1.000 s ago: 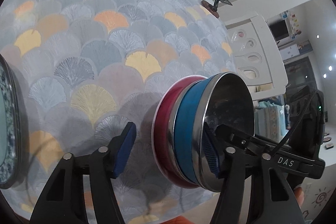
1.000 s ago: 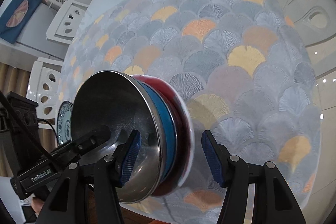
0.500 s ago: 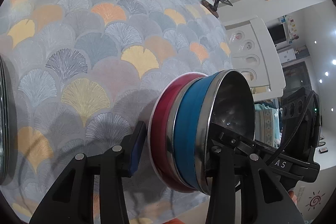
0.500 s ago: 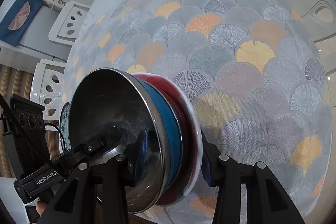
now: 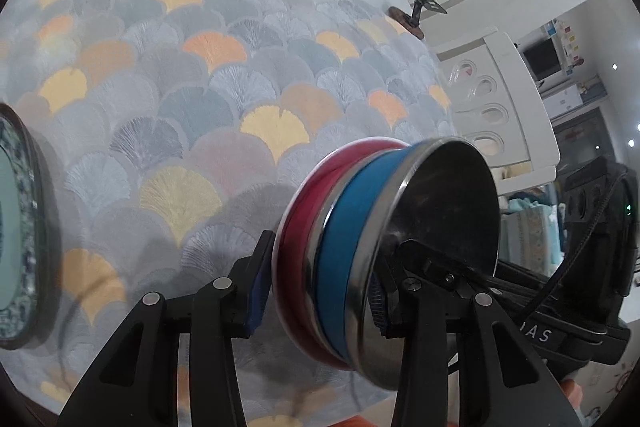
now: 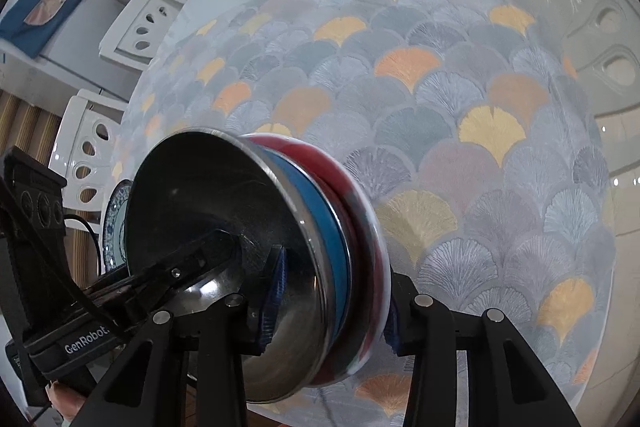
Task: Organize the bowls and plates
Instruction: 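Lift the nested bowls with both grippers and carry them over the plate stack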
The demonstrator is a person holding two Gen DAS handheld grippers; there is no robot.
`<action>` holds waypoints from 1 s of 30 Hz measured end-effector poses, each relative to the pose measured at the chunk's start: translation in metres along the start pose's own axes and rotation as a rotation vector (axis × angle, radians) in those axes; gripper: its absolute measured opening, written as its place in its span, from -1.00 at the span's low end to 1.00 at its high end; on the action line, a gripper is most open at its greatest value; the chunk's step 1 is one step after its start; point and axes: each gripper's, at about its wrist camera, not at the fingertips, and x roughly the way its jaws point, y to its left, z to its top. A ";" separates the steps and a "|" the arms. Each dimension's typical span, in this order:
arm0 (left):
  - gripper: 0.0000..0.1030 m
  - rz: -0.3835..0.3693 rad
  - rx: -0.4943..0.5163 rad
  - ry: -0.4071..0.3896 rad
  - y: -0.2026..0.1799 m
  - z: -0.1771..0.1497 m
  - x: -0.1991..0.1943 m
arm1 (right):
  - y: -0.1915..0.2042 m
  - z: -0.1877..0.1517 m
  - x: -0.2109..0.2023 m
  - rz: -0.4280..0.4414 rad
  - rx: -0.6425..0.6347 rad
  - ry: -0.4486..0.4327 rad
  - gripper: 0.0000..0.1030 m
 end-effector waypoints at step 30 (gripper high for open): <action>-0.27 0.140 -0.220 -0.260 0.104 0.018 -0.199 | 0.215 0.029 -0.019 0.166 -0.191 0.006 -0.20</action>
